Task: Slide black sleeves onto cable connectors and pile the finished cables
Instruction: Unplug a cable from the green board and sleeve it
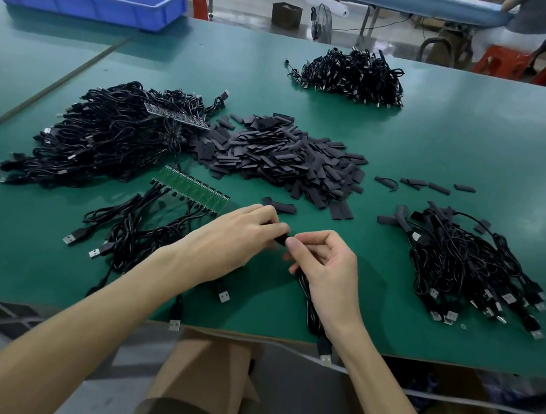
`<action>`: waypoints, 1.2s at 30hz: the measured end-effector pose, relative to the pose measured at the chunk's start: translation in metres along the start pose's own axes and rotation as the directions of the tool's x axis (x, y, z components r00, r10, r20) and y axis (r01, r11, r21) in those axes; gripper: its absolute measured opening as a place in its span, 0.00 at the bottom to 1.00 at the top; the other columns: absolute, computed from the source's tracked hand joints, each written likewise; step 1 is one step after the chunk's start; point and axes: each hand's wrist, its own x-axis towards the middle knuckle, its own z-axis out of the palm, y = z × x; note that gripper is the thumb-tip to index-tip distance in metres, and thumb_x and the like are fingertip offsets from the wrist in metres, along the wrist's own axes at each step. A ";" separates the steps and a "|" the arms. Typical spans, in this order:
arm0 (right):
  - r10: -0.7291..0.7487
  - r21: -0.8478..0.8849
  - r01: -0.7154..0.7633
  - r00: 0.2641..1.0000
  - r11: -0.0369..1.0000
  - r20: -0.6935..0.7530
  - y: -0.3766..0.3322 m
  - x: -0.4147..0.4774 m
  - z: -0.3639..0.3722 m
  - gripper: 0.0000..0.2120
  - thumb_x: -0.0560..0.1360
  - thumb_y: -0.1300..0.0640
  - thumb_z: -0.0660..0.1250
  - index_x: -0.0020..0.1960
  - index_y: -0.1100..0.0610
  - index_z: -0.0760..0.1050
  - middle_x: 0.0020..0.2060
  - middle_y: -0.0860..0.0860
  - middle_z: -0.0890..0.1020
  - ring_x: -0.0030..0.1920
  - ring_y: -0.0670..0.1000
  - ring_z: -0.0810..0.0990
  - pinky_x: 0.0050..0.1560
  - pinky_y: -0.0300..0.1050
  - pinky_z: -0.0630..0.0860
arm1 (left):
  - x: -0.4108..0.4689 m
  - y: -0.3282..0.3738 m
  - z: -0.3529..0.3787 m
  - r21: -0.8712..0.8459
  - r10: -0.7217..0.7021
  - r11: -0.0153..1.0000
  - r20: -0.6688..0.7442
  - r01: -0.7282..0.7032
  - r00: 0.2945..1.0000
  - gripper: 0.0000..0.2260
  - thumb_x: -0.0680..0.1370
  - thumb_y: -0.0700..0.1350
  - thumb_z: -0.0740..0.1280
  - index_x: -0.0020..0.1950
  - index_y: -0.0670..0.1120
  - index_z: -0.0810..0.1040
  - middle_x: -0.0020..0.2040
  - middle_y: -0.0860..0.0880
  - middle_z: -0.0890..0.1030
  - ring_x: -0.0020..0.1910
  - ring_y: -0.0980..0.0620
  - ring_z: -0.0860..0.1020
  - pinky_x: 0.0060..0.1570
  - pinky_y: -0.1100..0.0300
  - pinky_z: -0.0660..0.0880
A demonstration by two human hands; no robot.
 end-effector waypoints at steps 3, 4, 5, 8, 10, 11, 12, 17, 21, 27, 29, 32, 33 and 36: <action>0.000 -0.026 0.001 0.999 1.000 0.045 -0.002 0.000 0.002 0.06 0.78 0.54 0.75 0.50 0.56 0.80 0.41 0.50 0.88 0.38 0.51 0.85 0.45 0.45 0.82 | -0.004 0.000 -0.006 -0.024 -0.068 0.997 0.021 0.068 0.997 0.19 0.77 0.30 0.69 0.66 0.44 0.77 0.55 0.48 0.75 0.56 0.48 0.76 0.54 0.53 0.76; -0.006 -0.035 0.008 0.998 0.999 0.059 -0.002 0.000 0.002 0.05 0.78 0.54 0.74 0.50 0.55 0.81 0.41 0.49 0.88 0.40 0.49 0.86 0.46 0.42 0.82 | -0.005 0.000 -0.008 -0.037 -0.082 0.996 0.021 0.082 0.996 0.18 0.77 0.29 0.66 0.65 0.43 0.78 0.55 0.47 0.75 0.56 0.48 0.76 0.53 0.51 0.77; -0.013 -0.042 0.015 0.998 0.999 0.064 -0.002 0.000 0.002 0.03 0.79 0.56 0.74 0.50 0.54 0.81 0.42 0.49 0.88 0.42 0.48 0.86 0.47 0.40 0.81 | -0.006 0.000 -0.010 -0.039 -0.091 0.995 0.019 0.092 0.996 0.17 0.78 0.29 0.64 0.63 0.42 0.78 0.54 0.46 0.75 0.56 0.47 0.76 0.53 0.49 0.77; -0.024 -0.084 0.028 0.999 0.996 0.043 -0.003 0.001 0.003 0.02 0.78 0.59 0.73 0.51 0.54 0.82 0.43 0.48 0.87 0.46 0.46 0.86 0.51 0.39 0.81 | -0.009 -0.001 -0.015 0.004 -0.121 0.993 -0.013 0.121 0.993 0.16 0.78 0.30 0.61 0.62 0.42 0.78 0.55 0.46 0.76 0.56 0.46 0.73 0.52 0.50 0.76; -0.026 -0.151 0.032 0.999 0.988 0.043 -0.003 0.002 0.005 0.01 0.79 0.57 0.73 0.49 0.53 0.82 0.42 0.47 0.87 0.46 0.45 0.86 0.51 0.41 0.82 | -0.011 -0.003 -0.017 0.008 -0.141 0.990 -0.037 0.141 0.989 0.16 0.78 0.29 0.60 0.62 0.41 0.78 0.55 0.45 0.76 0.56 0.46 0.72 0.52 0.50 0.77; -0.026 -0.187 0.035 0.999 0.982 0.047 -0.003 0.002 0.005 0.01 0.79 0.56 0.73 0.48 0.52 0.82 0.41 0.46 0.87 0.46 0.45 0.85 0.51 0.42 0.82 | -0.012 -0.003 -0.017 0.008 -0.147 0.989 -0.035 0.148 0.988 0.16 0.78 0.29 0.60 0.62 0.41 0.78 0.55 0.45 0.76 0.56 0.46 0.72 0.52 0.50 0.77; -0.026 -0.212 0.036 0.998 0.977 0.049 -0.002 0.002 0.006 0.02 0.79 0.55 0.73 0.47 0.52 0.82 0.41 0.46 0.87 0.45 0.44 0.85 0.51 0.43 0.82 | -0.013 -0.003 -0.017 0.010 -0.150 0.989 -0.023 0.150 0.988 0.16 0.79 0.29 0.59 0.62 0.41 0.78 0.55 0.45 0.75 0.56 0.46 0.71 0.52 0.49 0.77; -0.019 -0.213 0.033 0.997 0.977 0.069 -0.001 0.001 0.004 0.04 0.78 0.55 0.74 0.44 0.52 0.82 0.38 0.46 0.86 0.42 0.47 0.85 0.50 0.48 0.82 | -0.015 -0.004 -0.013 0.020 -0.143 0.990 0.061 0.142 0.988 0.15 0.81 0.31 0.60 0.66 0.42 0.77 0.55 0.46 0.74 0.57 0.47 0.70 0.52 0.49 0.76; -0.024 -0.179 0.039 0.996 0.983 0.084 -0.001 0.001 0.003 0.04 0.77 0.58 0.75 0.44 0.53 0.82 0.37 0.49 0.86 0.40 0.50 0.86 0.48 0.48 0.83 | -0.013 -0.005 -0.012 0.031 -0.126 0.992 0.097 0.124 0.987 0.12 0.83 0.37 0.62 0.66 0.42 0.77 0.54 0.46 0.74 0.55 0.48 0.69 0.51 0.49 0.74; -0.024 -0.143 0.036 0.996 0.989 0.085 -0.003 0.000 0.002 0.03 0.78 0.59 0.74 0.45 0.56 0.83 0.37 0.51 0.87 0.40 0.51 0.86 0.49 0.49 0.83 | -0.012 -0.007 -0.008 0.000 -0.100 0.995 0.074 0.101 0.992 0.11 0.84 0.43 0.63 0.62 0.41 0.79 0.51 0.47 0.75 0.53 0.48 0.70 0.51 0.51 0.74; -0.023 -0.151 0.036 0.996 0.988 0.087 -0.003 0.001 0.003 0.03 0.78 0.59 0.73 0.45 0.56 0.83 0.36 0.51 0.87 0.40 0.51 0.86 0.49 0.51 0.83 | -0.011 -0.008 -0.005 -0.017 -0.110 0.994 0.084 0.112 0.990 0.12 0.84 0.44 0.62 0.63 0.41 0.79 0.51 0.48 0.74 0.53 0.48 0.70 0.53 0.53 0.72; -0.022 -0.160 0.037 0.995 0.986 0.095 -0.004 0.001 0.004 0.04 0.79 0.58 0.73 0.45 0.55 0.83 0.36 0.50 0.87 0.40 0.51 0.86 0.50 0.53 0.83 | -0.009 -0.011 -0.002 -0.041 -0.132 0.990 0.113 0.137 0.985 0.12 0.85 0.44 0.62 0.64 0.41 0.79 0.51 0.47 0.75 0.53 0.48 0.71 0.54 0.53 0.71; -0.023 -0.166 0.039 0.995 0.985 0.096 -0.004 0.001 0.004 0.04 0.79 0.57 0.73 0.45 0.54 0.82 0.36 0.50 0.87 0.39 0.50 0.86 0.50 0.53 0.83 | -0.008 -0.012 -0.002 -0.049 -0.136 0.988 0.123 0.143 0.983 0.12 0.85 0.44 0.62 0.64 0.41 0.79 0.50 0.47 0.75 0.52 0.47 0.71 0.55 0.53 0.71; -0.026 -0.192 0.046 0.994 0.980 0.106 -0.004 0.001 0.004 0.05 0.79 0.56 0.72 0.44 0.54 0.82 0.36 0.49 0.86 0.39 0.50 0.85 0.50 0.55 0.82 | -0.007 -0.012 -0.003 -0.093 -0.158 0.980 0.177 0.176 0.971 0.08 0.84 0.39 0.62 0.59 0.44 0.80 0.47 0.48 0.77 0.48 0.50 0.72 0.51 0.54 0.71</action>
